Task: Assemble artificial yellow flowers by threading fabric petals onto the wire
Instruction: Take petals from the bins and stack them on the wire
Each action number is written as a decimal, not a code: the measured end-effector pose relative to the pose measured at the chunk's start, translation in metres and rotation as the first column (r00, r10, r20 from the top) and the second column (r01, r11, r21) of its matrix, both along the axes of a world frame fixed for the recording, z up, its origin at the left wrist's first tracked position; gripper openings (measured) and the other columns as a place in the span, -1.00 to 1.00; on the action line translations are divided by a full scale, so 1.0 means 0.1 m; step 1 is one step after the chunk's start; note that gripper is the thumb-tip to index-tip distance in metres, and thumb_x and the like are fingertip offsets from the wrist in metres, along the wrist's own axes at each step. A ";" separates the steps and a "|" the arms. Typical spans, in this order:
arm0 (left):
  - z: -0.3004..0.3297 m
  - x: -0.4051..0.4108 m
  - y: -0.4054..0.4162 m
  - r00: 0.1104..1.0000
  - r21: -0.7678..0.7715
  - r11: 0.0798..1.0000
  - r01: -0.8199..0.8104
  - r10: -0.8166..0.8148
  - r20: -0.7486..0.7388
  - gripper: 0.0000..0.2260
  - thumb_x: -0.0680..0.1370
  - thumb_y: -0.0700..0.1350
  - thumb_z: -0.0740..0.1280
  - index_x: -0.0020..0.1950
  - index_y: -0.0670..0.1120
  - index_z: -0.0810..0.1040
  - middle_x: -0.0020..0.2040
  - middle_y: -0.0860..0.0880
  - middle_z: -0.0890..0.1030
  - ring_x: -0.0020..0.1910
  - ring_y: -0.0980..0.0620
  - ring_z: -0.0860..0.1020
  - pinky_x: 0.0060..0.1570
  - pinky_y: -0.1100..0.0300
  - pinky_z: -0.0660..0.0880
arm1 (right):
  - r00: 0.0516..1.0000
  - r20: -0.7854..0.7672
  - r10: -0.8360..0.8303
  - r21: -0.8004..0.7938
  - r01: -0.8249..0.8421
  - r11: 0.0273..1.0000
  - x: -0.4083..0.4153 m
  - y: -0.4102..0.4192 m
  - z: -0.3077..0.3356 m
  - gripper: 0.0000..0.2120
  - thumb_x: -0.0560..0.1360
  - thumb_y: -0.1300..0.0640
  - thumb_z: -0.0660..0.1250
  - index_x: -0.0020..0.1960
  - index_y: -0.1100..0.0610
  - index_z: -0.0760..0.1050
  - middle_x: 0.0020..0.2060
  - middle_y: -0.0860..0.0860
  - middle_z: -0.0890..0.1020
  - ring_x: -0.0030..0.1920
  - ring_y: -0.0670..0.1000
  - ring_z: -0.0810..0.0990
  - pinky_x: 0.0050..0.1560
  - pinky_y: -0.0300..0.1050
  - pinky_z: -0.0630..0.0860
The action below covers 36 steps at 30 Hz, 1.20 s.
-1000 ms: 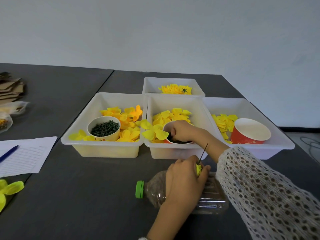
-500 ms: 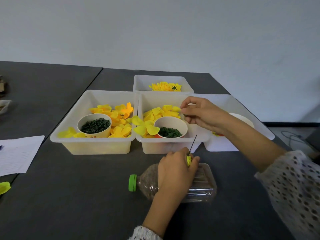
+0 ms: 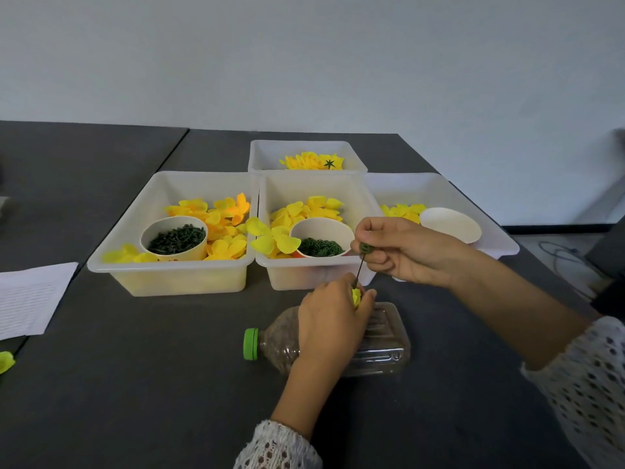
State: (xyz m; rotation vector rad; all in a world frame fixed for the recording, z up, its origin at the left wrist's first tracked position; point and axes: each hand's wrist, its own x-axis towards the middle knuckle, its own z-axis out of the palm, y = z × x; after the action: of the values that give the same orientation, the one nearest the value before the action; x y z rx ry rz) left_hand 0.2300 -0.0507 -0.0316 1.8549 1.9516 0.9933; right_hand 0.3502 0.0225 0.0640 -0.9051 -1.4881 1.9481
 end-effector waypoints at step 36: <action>-0.03 -0.02 0.01 0.998 -0.033 0.999 0.014 -0.012 0.066 -0.67 0.53 0.18 0.31 0.15 0.03 0.33 0.02 0.00 0.63 -0.02 -0.10 0.59 -0.14 0.02 0.47 | 0.900 0.333 -0.281 0.586 0.036 0.809 -0.07 -0.27 -0.37 -0.83 0.46 0.31 0.42 -0.26 0.14 0.53 -0.40 0.01 0.60 -0.40 -0.15 0.54 -0.33 -0.29 0.49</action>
State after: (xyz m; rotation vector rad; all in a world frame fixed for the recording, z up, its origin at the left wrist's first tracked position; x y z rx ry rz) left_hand 0.2279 -0.0493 -0.0348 1.7917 1.9047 0.9991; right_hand 0.3430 -0.0042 0.0271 -1.1428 -1.9993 1.1044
